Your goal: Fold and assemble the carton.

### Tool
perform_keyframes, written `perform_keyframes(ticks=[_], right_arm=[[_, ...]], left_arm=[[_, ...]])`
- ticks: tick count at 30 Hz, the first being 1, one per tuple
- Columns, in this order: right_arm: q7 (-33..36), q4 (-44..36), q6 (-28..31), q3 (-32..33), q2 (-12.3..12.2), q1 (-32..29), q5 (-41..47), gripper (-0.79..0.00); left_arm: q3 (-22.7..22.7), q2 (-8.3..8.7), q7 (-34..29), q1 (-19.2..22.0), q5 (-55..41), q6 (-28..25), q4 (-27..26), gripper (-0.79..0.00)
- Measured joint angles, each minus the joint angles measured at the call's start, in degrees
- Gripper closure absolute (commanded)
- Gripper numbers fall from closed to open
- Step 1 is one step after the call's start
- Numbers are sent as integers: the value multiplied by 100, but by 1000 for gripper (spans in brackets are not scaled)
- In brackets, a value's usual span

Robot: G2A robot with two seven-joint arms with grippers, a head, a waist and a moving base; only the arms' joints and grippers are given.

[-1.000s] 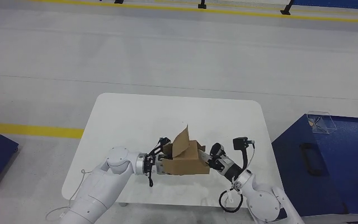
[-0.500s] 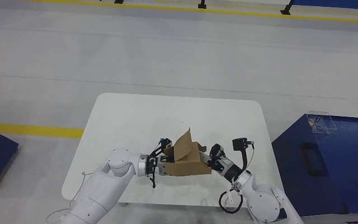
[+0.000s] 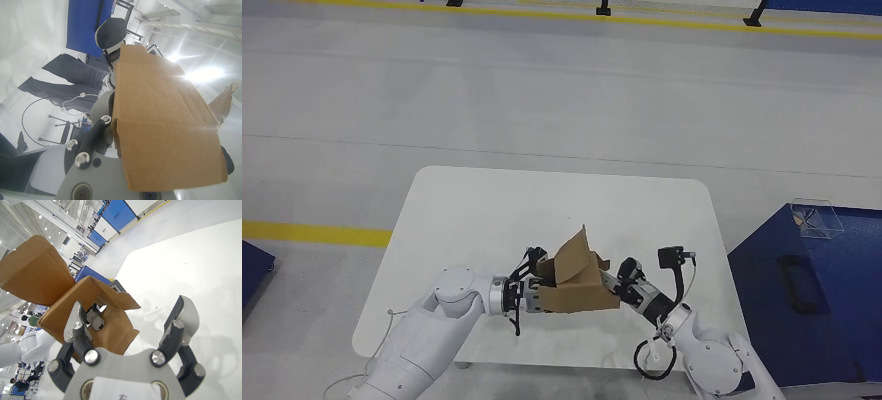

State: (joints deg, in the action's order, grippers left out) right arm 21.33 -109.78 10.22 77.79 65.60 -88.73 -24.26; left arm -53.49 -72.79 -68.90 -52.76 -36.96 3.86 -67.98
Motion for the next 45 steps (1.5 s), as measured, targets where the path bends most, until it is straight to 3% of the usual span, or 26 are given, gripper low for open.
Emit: perform_keyframes(ticks=[10,17,22,30,35,45], right_arm=[[-136,-131,3,538,-37,-204,255,-785],[303,-440,250,874,-108,-608,39,-785],[394,-372,183,631,-100,-547,-254,-785],[-101,-109,-474,-58,2,-134,-798,-785],[-226,-76,-585,-349,43,18,-1006,-785],[-335,-46,-646,-342,59,19,-1078,-785]], left_arm=[[-147,17,135,-28,-97,-91,46,0],[-381,44,465,-108,-280,-107,89,0],[-406,45,570,-128,-267,-109,57,0],[-267,24,500,-133,-102,-127,-15,0],[-210,9,504,-118,-54,-122,-19,0],[-245,-2,841,-115,19,-134,39,0]])
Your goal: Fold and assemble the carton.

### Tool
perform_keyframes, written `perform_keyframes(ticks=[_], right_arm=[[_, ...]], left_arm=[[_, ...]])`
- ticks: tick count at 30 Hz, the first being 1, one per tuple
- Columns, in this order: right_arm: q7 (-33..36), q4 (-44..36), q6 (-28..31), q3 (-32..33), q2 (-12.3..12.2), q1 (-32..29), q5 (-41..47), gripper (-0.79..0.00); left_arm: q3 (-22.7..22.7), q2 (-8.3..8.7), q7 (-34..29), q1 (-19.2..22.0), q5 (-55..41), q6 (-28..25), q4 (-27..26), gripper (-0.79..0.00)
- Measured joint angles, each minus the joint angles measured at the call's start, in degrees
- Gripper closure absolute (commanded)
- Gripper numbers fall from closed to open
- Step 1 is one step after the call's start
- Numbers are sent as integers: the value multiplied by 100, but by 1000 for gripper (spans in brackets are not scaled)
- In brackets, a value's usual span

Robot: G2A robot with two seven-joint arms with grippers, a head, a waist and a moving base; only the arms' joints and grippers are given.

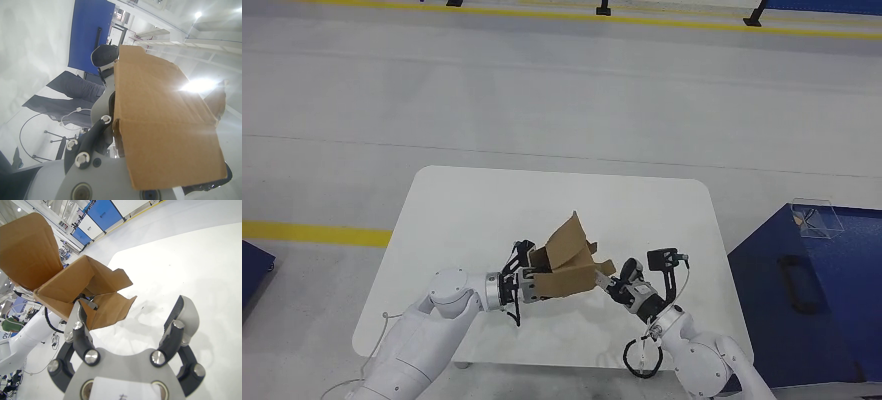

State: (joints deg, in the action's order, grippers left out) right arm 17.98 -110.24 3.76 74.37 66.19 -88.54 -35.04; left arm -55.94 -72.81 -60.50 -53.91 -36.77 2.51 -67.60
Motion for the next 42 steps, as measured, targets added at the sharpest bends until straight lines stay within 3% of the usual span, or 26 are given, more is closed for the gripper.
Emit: perform_keyframes(ticks=[11,18,26,31,42], right_arm=[[-346,-46,-353,82,29,68,-302,-785],[-1000,139,-1216,-60,96,342,-1311,-785],[-1013,490,-1855,-490,195,825,-2144,-785],[-763,618,-1866,-670,224,954,-2525,-785],[-441,145,-1592,-558,208,509,-2784,-785]], left_arm=[[-14,3,98,-30,145,-50,-90,0],[14,-2,133,-38,269,-129,-160,0],[35,9,164,-88,483,-184,-318,0],[18,14,172,-127,471,-150,-360,0],[-8,3,216,-116,363,-23,-278,0]])
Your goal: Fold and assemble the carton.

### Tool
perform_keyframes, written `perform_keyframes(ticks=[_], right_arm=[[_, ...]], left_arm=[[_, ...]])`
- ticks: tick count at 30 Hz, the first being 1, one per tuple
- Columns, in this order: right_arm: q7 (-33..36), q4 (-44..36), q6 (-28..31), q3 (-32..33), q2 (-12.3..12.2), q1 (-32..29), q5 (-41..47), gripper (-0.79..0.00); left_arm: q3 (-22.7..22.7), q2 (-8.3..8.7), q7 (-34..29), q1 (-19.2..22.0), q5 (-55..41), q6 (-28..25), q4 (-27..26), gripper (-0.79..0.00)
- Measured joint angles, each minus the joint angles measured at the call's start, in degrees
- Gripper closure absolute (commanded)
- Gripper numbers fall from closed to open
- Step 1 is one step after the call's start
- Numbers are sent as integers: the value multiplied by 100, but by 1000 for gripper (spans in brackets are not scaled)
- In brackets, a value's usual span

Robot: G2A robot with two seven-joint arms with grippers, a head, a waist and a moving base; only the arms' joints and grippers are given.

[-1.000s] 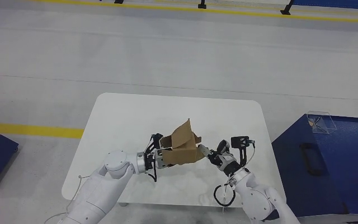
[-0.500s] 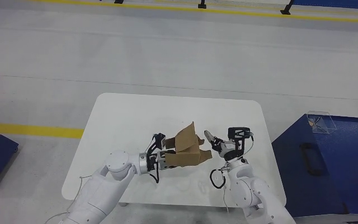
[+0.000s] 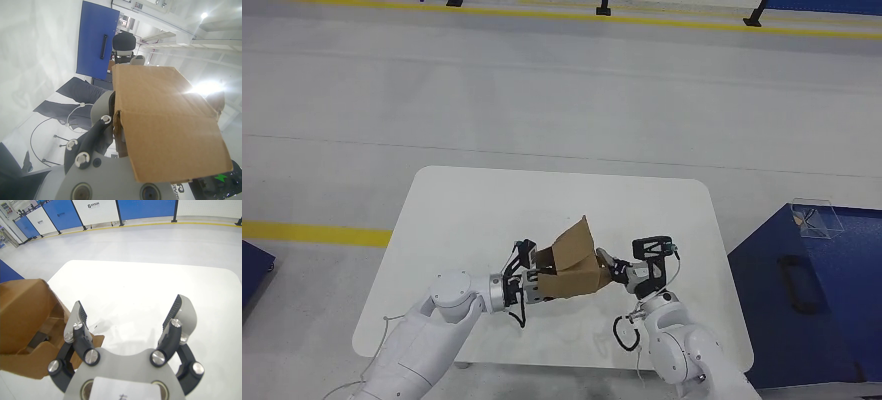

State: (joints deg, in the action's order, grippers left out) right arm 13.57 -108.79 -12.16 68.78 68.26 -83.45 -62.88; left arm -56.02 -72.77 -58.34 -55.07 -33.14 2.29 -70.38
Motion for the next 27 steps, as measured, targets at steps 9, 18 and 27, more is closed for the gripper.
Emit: perform_keyframes(ticks=[9,18,27], right_arm=[[92,62,37,-192,64,39,-60,-785],[182,180,-63,-467,164,266,-52,-785],[215,183,-115,-448,221,343,-16,-785]], left_arm=[[1,-9,16,7,-36,74,-37,0],[10,-21,-46,64,-75,113,60,0],[-28,-19,-109,92,-103,111,118,0]])
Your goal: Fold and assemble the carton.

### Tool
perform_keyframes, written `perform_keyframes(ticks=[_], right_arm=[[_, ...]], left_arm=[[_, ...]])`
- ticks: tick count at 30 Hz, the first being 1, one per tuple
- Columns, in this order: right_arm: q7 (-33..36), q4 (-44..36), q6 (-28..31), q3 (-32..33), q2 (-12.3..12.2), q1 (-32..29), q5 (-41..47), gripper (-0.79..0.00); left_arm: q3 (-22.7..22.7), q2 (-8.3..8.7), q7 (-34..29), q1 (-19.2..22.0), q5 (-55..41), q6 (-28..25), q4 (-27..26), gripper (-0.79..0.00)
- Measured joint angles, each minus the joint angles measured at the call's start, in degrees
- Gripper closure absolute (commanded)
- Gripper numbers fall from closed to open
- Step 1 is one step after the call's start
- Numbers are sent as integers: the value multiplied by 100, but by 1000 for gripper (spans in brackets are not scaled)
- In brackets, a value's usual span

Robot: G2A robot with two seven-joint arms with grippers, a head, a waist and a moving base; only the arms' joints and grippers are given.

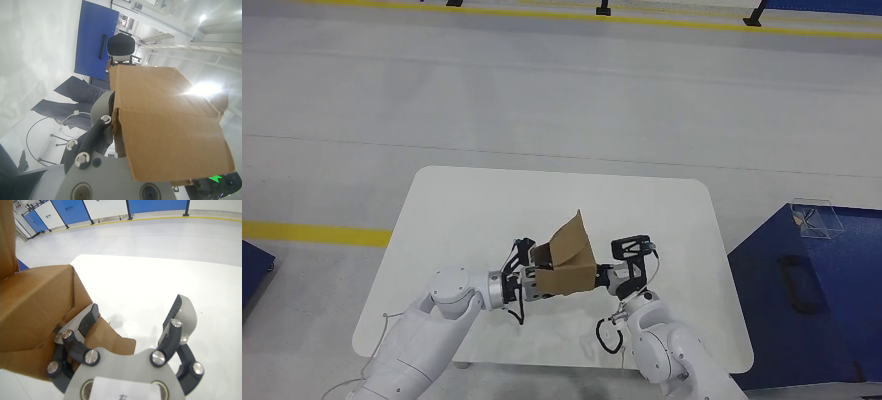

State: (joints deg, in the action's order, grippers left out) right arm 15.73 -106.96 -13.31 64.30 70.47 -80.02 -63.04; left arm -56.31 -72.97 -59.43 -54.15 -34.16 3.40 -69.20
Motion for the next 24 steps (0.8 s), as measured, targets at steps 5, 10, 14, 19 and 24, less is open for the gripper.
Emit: perform_keyframes(ticks=[5,10,14,19,24], right_arm=[[13,66,18,-46,31,20,-18,-785],[-132,-13,20,208,47,-2,302,-785],[-174,-50,321,693,7,-153,714,-785],[230,234,694,1260,-30,-221,1566,-785],[818,715,1151,1361,-56,-209,2020,-785]], left_arm=[[-6,0,-49,8,-9,-18,17,0],[-21,-2,-110,39,-30,-62,61,0],[-43,-6,-181,54,-118,-79,118,0],[-49,-10,-272,77,-183,-47,166,0],[-60,-6,-283,76,-178,-25,145,0]])
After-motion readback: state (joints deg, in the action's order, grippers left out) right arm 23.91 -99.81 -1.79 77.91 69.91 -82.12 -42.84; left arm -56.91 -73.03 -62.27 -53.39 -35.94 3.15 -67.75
